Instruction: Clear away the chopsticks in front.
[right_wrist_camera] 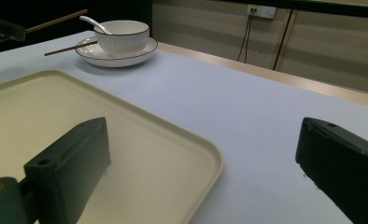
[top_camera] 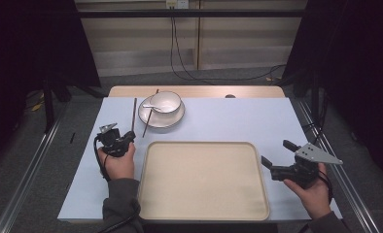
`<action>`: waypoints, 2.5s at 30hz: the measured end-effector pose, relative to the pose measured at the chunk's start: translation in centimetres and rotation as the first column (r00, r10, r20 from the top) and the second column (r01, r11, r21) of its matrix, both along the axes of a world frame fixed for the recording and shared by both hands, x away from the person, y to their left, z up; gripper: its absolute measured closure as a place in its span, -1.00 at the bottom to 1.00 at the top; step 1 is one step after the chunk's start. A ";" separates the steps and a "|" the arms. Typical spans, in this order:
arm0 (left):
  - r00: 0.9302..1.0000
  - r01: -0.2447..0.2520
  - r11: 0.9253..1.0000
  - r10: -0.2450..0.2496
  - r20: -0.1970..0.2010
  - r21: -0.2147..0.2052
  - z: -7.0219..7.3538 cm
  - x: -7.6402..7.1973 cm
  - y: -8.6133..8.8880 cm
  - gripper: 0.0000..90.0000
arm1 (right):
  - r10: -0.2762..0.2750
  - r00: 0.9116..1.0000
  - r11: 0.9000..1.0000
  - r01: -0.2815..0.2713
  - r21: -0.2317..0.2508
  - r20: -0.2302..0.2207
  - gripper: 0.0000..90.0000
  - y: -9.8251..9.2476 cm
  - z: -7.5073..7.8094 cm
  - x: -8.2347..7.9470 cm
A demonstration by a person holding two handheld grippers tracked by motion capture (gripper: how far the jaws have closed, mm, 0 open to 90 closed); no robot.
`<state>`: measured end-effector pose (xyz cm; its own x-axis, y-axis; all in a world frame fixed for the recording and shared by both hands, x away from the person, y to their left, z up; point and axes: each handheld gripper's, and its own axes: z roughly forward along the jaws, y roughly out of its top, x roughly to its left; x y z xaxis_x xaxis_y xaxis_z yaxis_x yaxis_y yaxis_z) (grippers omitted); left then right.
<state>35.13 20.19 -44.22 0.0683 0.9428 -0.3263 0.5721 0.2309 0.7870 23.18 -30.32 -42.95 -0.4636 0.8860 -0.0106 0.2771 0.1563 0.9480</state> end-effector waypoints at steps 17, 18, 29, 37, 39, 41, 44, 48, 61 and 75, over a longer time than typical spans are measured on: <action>1.000 0.012 1.000 -0.011 0.017 -0.025 -0.7 -5.7 -1.4 0.90 | -0.001 1.000 1.000 0.001 -0.005 -0.003 -0.94 0.1 0.0 0.0; 0.999 0.026 0.999 -0.025 0.028 -0.035 -0.6 -6.7 -1.6 0.90 | 0.000 1.000 1.000 0.000 -0.009 -0.004 -0.94 0.1 0.0 0.0; 0.996 0.068 0.996 -0.064 0.061 -0.057 -0.7 -10.4 -2.0 0.90 | 0.011 1.000 1.000 -0.011 -0.011 -0.008 -0.93 0.3 -0.1 0.0; 0.992 0.122 0.989 -0.118 0.048 -0.089 -0.9 -11.7 -3.2 0.90 | 0.011 1.000 1.000 -0.011 -0.014 -0.006 -0.94 0.3 -0.1 0.0; 0.992 0.123 0.989 -0.120 0.045 -0.081 -0.9 -11.9 -3.3 0.90 | 0.011 1.000 1.000 -0.011 -0.014 -0.006 -0.94 0.3 -0.1 0.0; 0.991 0.130 0.988 -0.127 0.040 -0.088 -0.9 -12.1 -3.6 0.90 | 0.007 1.000 1.000 -0.008 -0.012 -0.005 -0.93 0.3 0.0 -0.1; 0.989 0.144 0.986 -0.141 0.035 -0.082 -1.0 -12.5 -4.1 0.90 | 0.009 1.000 1.000 -0.009 -0.012 -0.003 -0.94 0.3 0.0 -0.1; 0.987 0.157 0.985 -0.156 0.022 -0.077 -1.3 -12.8 -4.8 0.90 | 0.011 1.000 1.000 -0.011 -0.010 0.001 -0.93 0.3 0.0 -0.1; 0.984 0.175 0.983 -0.176 -0.025 -0.059 -2.1 -13.0 -5.4 0.90 | 0.010 1.000 1.000 -0.010 -0.011 -0.001 -0.93 0.3 0.0 -0.1; 0.983 0.171 0.983 -0.175 -0.053 -0.058 -2.3 -13.4 -5.2 0.90 | 0.009 1.000 1.000 -0.009 -0.012 -0.002 -0.93 0.2 0.0 -0.1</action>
